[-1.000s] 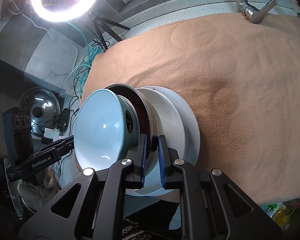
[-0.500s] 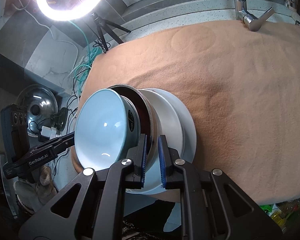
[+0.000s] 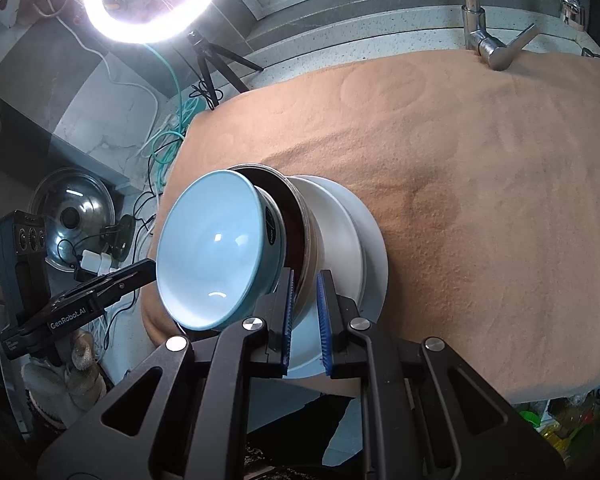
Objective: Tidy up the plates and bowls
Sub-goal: 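Carry the nested bowls with both tools and lower them onto the white plates, then open both tools and pull them back from the stack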
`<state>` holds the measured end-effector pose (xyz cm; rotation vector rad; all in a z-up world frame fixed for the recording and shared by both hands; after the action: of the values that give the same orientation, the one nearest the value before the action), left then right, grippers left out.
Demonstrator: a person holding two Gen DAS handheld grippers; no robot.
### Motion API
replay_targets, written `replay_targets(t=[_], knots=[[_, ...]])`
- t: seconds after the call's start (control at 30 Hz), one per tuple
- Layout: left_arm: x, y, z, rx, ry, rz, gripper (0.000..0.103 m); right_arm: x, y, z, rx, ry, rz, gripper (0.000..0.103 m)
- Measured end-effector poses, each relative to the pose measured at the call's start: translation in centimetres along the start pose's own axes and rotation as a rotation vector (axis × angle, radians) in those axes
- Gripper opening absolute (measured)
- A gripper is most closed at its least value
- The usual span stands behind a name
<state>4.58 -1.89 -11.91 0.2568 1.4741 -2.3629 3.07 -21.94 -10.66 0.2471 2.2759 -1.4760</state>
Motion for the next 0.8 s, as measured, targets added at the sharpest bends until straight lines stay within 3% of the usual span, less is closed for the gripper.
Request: replay_targets(t=[0.3,0.37,0.43,0.57,0.67,0.73,0.8], knots=[[0.8,-1.7,0.0,-0.036,0.035,0.067,0.013,0.4,-1.4,-1.4,0.062,-0.062,0.037,0.013],[1.1,-2.2,0.2,-0.045,0.049,0.09,0.013,0.6,-1.9,-2.0,0.094,-0.088,0.056,0.02],[1.3,-2.5,0.5,-0.05,0.056,0.108,0.02,0.8,-2.5,-2.7,0.133,-0.117,0.08,0.035],[2.0,-3.1,1.3,-0.069,0.094,0.142,0.023,1.1,-3.6,-3.6,0.194,-0.167,0.116,0.04],[2.4,-3.5,1.7,-0.076,0.107,0.166,0.038,1.2,-4.3,-4.1,0.232,-0.185,0.138,0.055],[2.6,-3.9,1.9,-0.078,0.109,0.187,0.058,1.3,-4.9,-4.3,0.246,-0.189,0.158,0.068],[2.7,-4.3,2.1,-0.083,0.115,0.208,0.062,1.4,-5.5,-4.6,0.263,-0.191,0.182,0.074]])
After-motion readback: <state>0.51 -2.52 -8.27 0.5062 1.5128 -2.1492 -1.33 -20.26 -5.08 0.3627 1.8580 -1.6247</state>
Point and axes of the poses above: each gripper's, at about its wrist camera, not at the fingertips, and y roughly the way its jaws point, z to its right, x to its underside, the point moved 4 cm from there along y, roughly the way its jaws point, and after that the axes turned 12 degrees about -y, right-handed, at the moved point
